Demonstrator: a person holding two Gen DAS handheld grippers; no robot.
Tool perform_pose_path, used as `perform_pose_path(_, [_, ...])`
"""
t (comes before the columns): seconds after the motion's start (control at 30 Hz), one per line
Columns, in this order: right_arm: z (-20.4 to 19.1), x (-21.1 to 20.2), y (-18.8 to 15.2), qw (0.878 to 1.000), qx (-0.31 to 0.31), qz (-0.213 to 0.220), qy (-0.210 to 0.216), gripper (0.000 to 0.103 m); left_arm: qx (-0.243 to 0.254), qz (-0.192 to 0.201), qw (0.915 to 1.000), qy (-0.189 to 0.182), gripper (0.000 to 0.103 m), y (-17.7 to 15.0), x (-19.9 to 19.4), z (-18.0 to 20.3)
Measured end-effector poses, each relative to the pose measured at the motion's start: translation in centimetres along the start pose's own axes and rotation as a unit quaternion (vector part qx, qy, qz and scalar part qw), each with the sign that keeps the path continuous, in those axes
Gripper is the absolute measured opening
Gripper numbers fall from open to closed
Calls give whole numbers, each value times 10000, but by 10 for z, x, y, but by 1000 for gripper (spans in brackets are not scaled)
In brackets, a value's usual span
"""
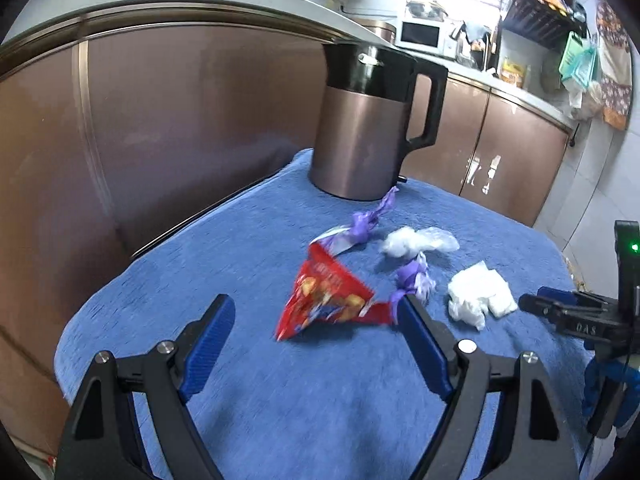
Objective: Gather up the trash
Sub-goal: 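Grasp the red snack wrapper with the left tool while the right tool grasps a white tissue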
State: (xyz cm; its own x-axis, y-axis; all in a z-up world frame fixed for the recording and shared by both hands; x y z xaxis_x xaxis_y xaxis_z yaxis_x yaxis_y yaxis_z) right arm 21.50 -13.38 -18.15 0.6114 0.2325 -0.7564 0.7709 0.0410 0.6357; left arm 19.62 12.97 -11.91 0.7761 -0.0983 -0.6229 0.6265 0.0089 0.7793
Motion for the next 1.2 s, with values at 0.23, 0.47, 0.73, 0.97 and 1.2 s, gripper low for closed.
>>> perform_pose_path(0.23, [-2, 21, 8, 9998, -37, -168, 60, 63, 144, -483, 9981, 367, 82, 0, 62, 12])
perform_pose_path(0.47, [-2, 35, 7, 9997, -74, -247, 18, 47, -443, -707, 9965, 32, 37, -11, 78, -7])
perform_pose_path(0.73, [0, 24, 0, 9997, -20, -153, 171, 7, -589, -447, 9972, -53, 17, -10, 55, -14])
perform_pose_path(0.97, [2, -14, -7, 9990, 107, 228, 363, 5, -601, -190, 9980, 19, 16, -6, 20, -10])
perform_pose_path(1.2, [3, -67, -13, 9964, 163, 675, 480, 5, -494, 12, 9988, -52, 16, 2, -10, 9])
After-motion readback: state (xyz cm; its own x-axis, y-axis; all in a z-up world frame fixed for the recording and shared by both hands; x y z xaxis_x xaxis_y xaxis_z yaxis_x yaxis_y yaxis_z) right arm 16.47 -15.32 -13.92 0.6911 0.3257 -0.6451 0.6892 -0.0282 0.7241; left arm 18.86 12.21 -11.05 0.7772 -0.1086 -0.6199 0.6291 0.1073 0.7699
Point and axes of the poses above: each gripper's, at about its wrist camera, not at the fingertips, and x roughly the way its jaws point, z to its right, y to its top, the point moved 3 cm from there along x, roughly the way its jaws point
